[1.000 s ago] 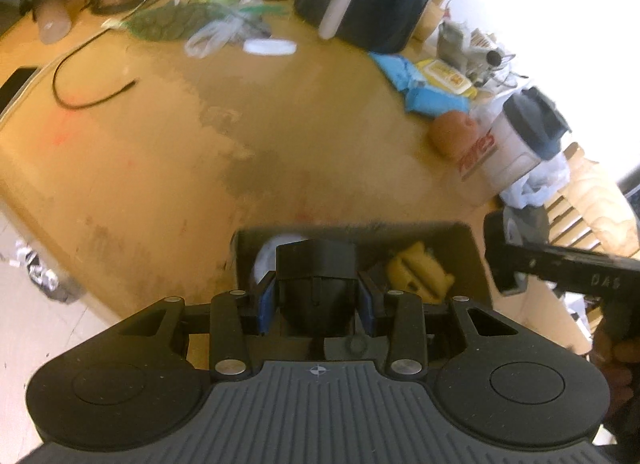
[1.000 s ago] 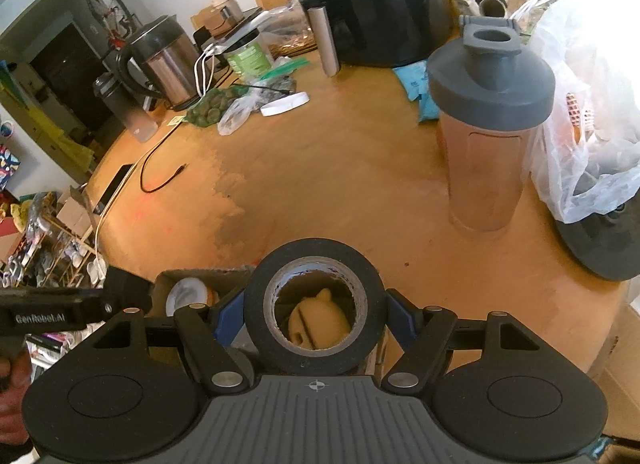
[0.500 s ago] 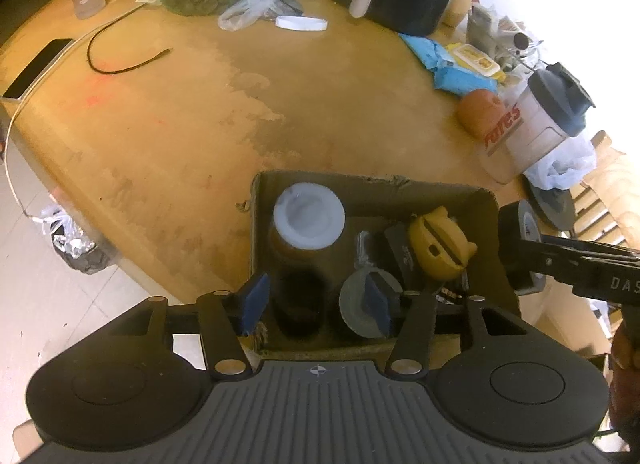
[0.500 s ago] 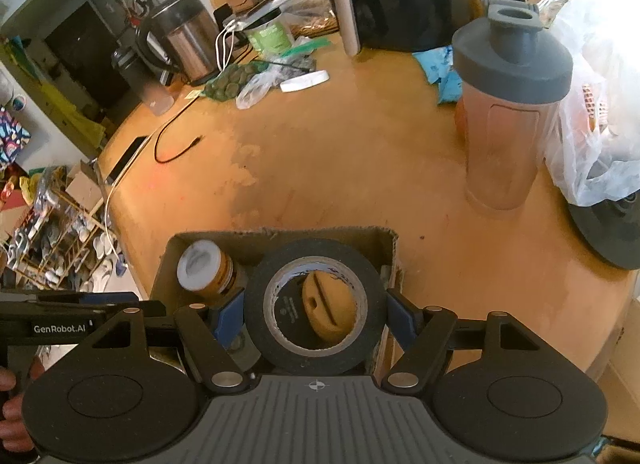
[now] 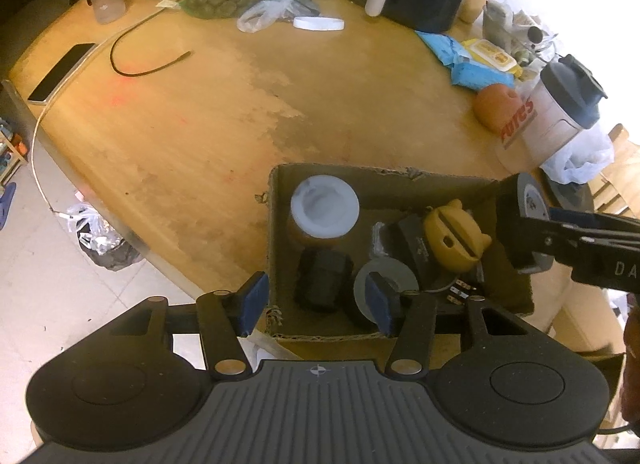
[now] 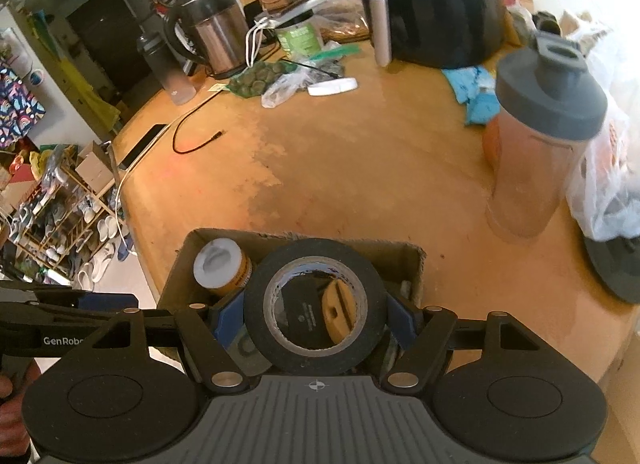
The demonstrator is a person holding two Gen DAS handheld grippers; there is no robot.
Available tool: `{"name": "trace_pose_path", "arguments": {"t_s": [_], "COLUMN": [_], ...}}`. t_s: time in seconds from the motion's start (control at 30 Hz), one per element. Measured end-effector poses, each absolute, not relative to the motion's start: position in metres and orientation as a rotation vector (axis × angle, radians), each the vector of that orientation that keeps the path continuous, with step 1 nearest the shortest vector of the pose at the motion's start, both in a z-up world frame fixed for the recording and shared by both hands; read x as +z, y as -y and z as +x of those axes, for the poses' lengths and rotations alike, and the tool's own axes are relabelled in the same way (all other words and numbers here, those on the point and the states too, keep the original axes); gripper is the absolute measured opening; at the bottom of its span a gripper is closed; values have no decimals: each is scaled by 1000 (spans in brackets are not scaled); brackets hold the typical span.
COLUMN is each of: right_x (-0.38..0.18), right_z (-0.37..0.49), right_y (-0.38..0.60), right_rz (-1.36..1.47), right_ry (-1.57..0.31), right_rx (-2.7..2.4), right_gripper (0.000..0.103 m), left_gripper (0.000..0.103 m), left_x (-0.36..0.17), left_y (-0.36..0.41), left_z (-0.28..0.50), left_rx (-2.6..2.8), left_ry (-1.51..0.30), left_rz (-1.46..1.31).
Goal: Organize rigid objects
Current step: 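Open both grippers over the box to drop the coupling and the tape roll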
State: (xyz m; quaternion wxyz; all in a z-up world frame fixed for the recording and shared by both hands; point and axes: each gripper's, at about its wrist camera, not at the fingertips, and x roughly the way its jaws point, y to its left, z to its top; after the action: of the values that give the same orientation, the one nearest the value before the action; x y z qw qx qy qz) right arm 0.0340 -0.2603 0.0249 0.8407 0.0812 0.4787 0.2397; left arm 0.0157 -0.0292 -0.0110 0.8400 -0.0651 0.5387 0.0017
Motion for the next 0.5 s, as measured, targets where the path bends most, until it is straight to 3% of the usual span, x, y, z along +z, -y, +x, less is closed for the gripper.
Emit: {"name": "trace_pose_path", "arguments": {"t_s": [0.5], "right_x": [36], "right_z": [40], "right_y": [244], "right_rz": [125], "right_ry": [-970], "right_rx": [544], "right_gripper": [76], "left_gripper": [53], "left_x": [-7], "left_y": [16], "left_z": [5], "left_rx": [49], "left_ry": [-1131], "left_rz": [-183]}}
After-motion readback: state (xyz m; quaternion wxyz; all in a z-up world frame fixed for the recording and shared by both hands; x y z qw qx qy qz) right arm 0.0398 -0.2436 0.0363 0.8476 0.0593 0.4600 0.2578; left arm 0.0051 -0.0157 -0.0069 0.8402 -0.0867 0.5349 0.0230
